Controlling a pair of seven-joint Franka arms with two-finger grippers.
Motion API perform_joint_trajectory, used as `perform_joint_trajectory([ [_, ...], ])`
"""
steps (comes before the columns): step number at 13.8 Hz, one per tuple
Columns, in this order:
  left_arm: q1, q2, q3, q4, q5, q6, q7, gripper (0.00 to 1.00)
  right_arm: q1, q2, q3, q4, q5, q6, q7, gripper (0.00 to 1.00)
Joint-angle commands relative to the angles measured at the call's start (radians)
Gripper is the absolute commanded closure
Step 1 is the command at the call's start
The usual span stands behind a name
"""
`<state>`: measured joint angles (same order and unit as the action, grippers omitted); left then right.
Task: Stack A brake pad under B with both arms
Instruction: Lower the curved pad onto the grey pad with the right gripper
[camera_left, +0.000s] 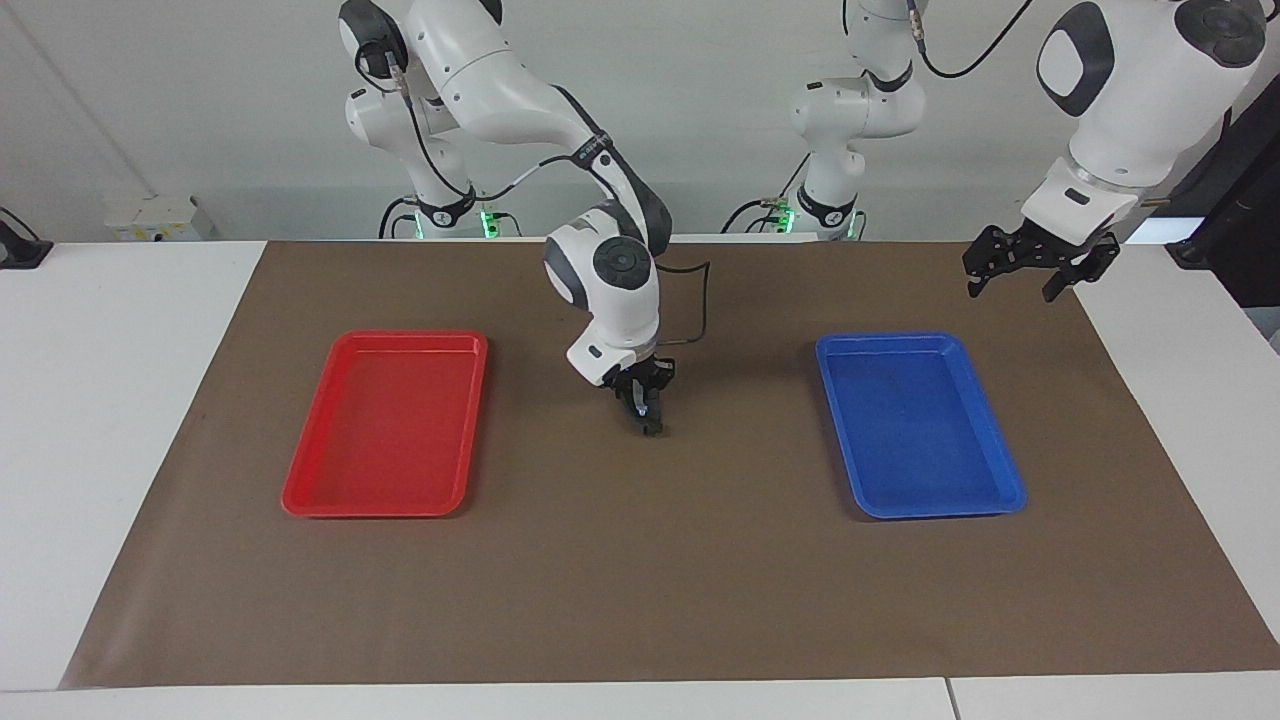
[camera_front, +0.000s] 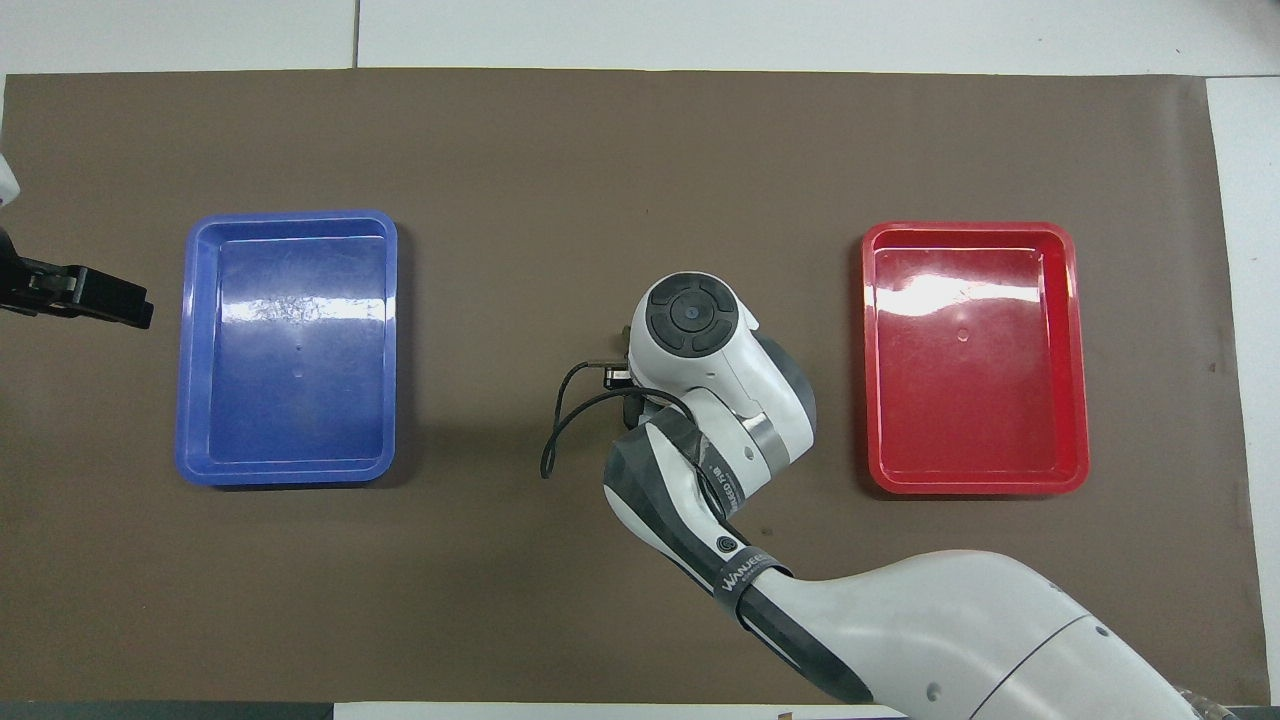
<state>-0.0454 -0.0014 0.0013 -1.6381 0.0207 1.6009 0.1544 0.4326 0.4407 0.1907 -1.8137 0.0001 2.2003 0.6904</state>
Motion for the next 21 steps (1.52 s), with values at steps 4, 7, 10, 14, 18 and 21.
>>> perform_joint_trajectory([
  [4, 0.019, 0.000, -0.007, -0.003, -0.039, 0.013, -0.012, 0.00, 0.000, -0.025, 0.001, -0.032, -0.019, 0.002, 0.000, 0.99],
  [7, 0.021, -0.002, -0.007, -0.003, -0.039, 0.001, -0.009, 0.00, -0.014, -0.043, 0.000, -0.030, -0.022, -0.016, -0.008, 0.99],
  [10, 0.021, -0.002, -0.007, -0.003, -0.039, 0.001, -0.009, 0.00, -0.012, -0.043, 0.003, -0.035, -0.022, -0.008, -0.005, 0.99],
  [14, 0.021, -0.002, -0.007, -0.003, -0.039, 0.001, -0.009, 0.00, -0.003, -0.046, 0.004, -0.061, -0.022, 0.028, 0.000, 0.99],
  [18, 0.021, -0.002, -0.007, -0.003, -0.039, 0.001, -0.009, 0.00, -0.002, -0.050, 0.004, -0.073, -0.022, 0.044, 0.004, 0.00],
  [21, 0.021, -0.002, -0.007, -0.003, -0.039, 0.001, -0.009, 0.00, -0.002, -0.050, 0.004, -0.067, -0.022, 0.035, 0.004, 0.00],
])
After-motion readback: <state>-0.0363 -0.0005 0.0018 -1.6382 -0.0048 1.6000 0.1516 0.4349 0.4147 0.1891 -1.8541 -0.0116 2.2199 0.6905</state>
